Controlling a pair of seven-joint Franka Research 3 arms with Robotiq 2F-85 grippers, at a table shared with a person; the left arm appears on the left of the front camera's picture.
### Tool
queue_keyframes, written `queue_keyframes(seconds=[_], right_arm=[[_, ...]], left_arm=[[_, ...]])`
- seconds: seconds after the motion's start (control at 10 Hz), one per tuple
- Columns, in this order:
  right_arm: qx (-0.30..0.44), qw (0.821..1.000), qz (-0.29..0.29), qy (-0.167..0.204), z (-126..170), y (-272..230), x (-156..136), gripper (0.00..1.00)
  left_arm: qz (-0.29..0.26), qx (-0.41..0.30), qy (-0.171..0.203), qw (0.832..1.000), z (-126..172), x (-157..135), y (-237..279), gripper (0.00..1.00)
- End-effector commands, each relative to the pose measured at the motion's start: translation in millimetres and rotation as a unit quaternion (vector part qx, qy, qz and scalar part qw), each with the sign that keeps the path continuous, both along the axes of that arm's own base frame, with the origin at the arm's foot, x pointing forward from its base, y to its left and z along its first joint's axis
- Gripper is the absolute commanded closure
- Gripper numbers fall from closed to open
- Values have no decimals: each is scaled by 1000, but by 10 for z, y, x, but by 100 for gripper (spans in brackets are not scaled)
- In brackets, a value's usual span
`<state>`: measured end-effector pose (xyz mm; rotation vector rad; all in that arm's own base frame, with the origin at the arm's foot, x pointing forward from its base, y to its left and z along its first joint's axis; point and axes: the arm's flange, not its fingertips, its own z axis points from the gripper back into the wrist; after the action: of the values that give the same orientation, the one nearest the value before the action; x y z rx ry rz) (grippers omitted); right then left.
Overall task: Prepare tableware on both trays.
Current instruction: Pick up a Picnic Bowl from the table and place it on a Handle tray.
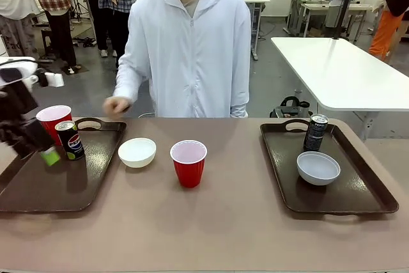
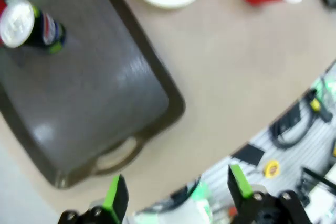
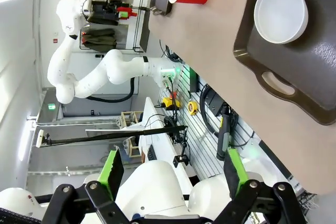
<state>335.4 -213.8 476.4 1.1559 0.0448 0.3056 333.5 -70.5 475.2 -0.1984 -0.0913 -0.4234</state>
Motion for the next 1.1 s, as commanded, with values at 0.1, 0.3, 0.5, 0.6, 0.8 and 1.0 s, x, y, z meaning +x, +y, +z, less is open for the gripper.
queue_keyframes(seconds=[0.1, 0.3, 0.5, 0.6, 0.8, 1.0], right_arm=[[-4, 1000, -9, 5, -13, 62, -40, 0], [-4, 1000, -9, 5, -13, 62, -40, 0], [-4, 1000, -9, 5, -13, 62, -40, 0], [-4, 1000, -9, 5, -13, 62, -40, 0], [-4, 1000, -9, 5, -13, 62, -40, 0], [-4, 1000, -9, 5, -13, 62, -40, 0]], left_arm=[[62, 16, -26, 998, -316, 656, -605, 0], [75, 27, -37, 996, -500, 979, -889, 0], [92, 50, -57, 993, -675, 1318, -1202, 0], [101, 68, -61, 991, -791, 1483, -1294, 0], [111, 84, -39, 990, -1012, 1749, -1356, 0], [119, 89, -10, 989, -1118, 1920, -1271, 0]])
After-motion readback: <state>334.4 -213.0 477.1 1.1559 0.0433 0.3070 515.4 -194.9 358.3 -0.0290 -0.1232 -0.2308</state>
